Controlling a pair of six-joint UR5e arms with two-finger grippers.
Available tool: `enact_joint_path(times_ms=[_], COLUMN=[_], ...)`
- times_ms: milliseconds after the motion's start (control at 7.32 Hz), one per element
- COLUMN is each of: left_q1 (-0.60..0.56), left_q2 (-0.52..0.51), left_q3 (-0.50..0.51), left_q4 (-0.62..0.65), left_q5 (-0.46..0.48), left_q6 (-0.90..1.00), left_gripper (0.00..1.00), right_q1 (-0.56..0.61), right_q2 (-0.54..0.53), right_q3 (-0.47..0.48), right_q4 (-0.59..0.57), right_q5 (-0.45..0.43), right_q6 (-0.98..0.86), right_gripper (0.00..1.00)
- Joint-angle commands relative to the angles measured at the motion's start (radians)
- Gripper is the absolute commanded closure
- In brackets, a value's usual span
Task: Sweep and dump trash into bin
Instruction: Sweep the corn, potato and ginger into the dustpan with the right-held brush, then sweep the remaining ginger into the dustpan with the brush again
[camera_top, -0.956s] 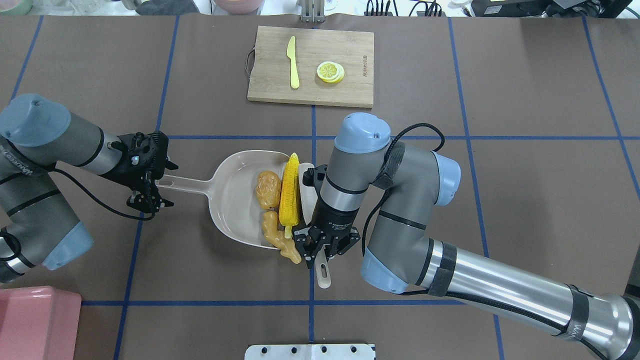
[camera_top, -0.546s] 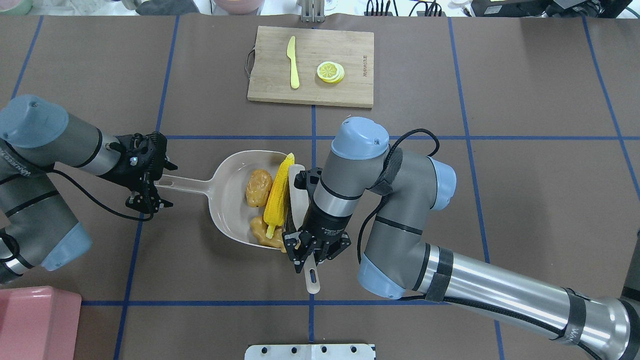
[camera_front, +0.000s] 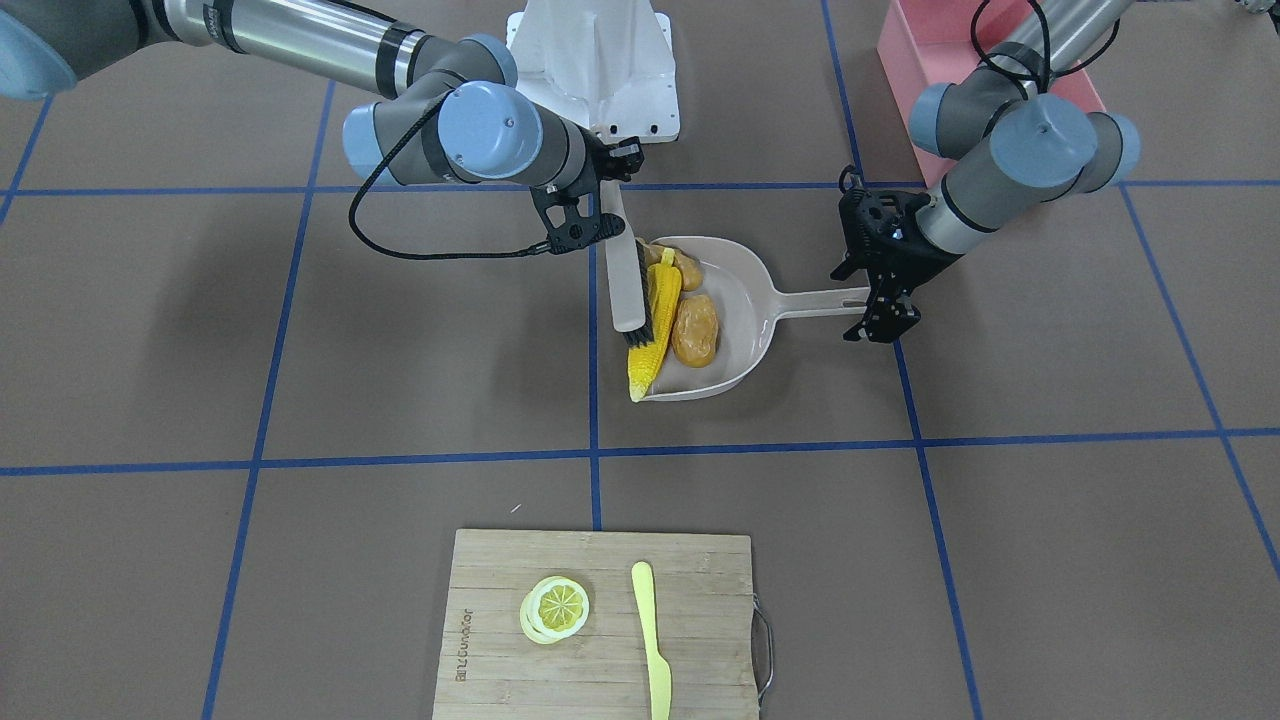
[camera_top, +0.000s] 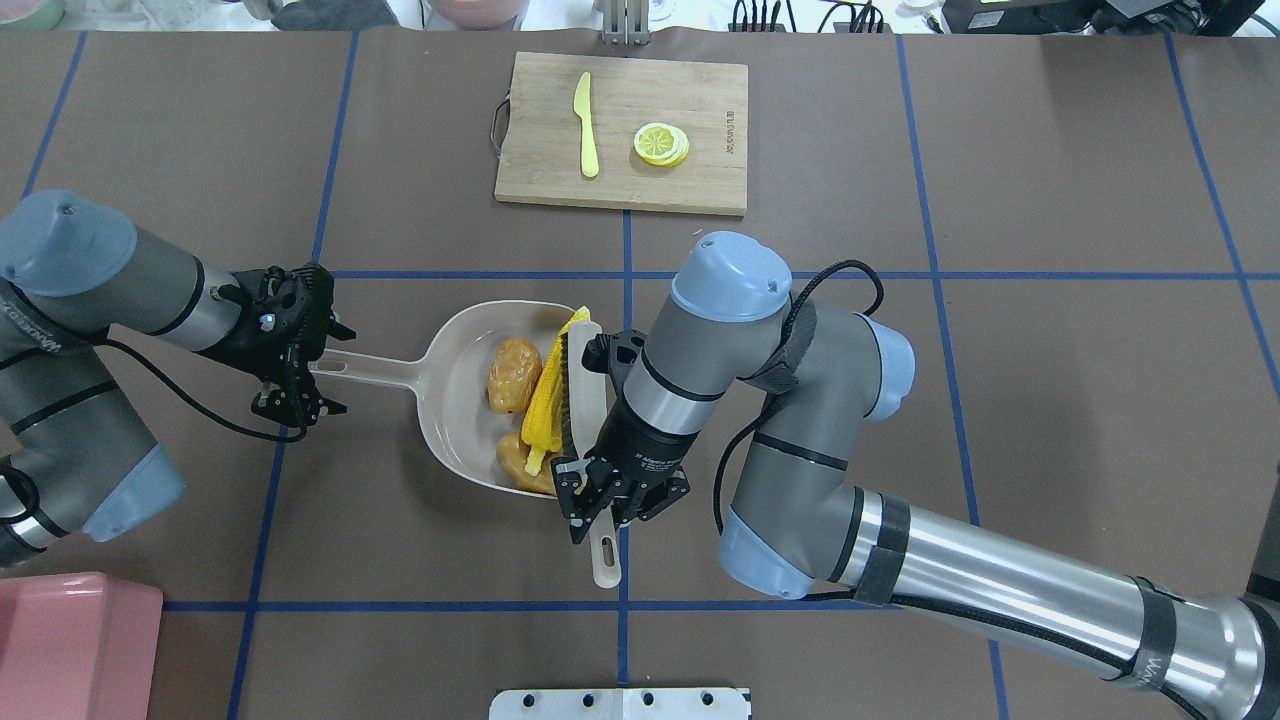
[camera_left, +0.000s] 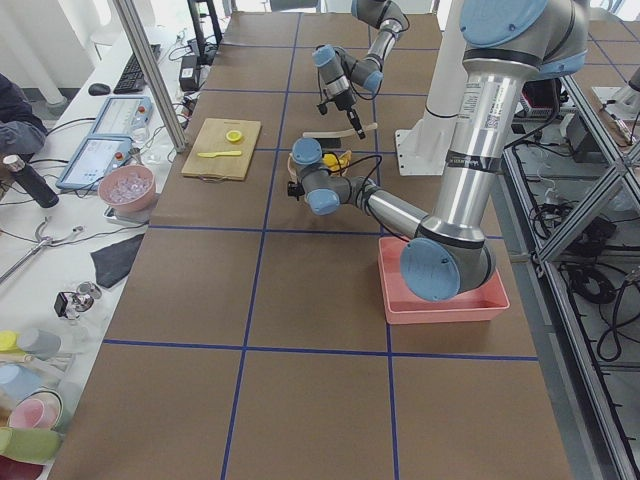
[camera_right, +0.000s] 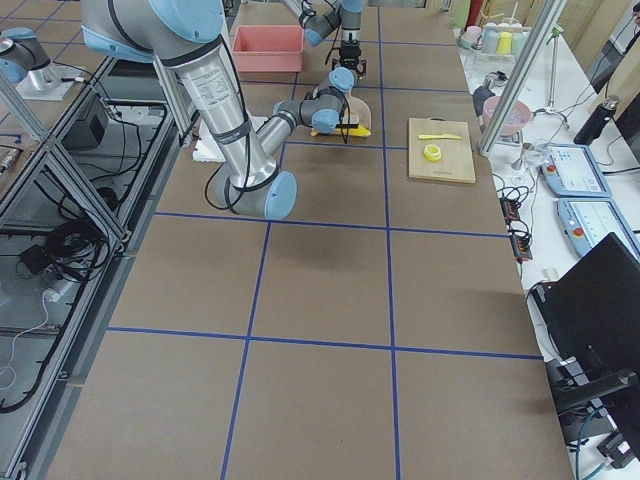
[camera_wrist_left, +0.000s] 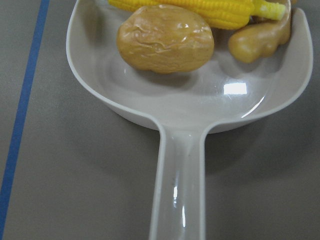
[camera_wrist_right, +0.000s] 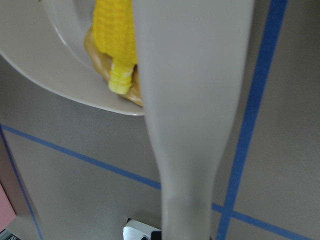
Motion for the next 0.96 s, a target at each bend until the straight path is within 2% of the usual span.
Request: enact_joint_path(times_ms=[0,273,546,819], left_q1=[0.0,-0.002,-0.002,-0.003], left_q2=[0.0,0.0,0.0,0.0], left_q3=[0.001,0.0,0.001,0.004], left_q4=[-0.001,-0.001,0.001,0.001], left_q5=[0.001,-0.001,-0.001,-0.001], left_q6=[0.0,0.0,0.0,0.0], left_gripper=[0.08,0.08,0.08,0.08], right_q1=[0.022,0.024,0.016,0.003], right_q2=[-0.08,-0.096,-0.064,0.005], right_q3=[0.073,0.054,-0.035,-0.13], right_q4=[-0.051,-0.062,-0.057,-0.022], right_q5=[0.008,-0.011,-0.057,-0.06], right_q6=[0.001,-0.009,-0.068,-0.078], right_gripper=[1.0,1.0,1.0,1.0])
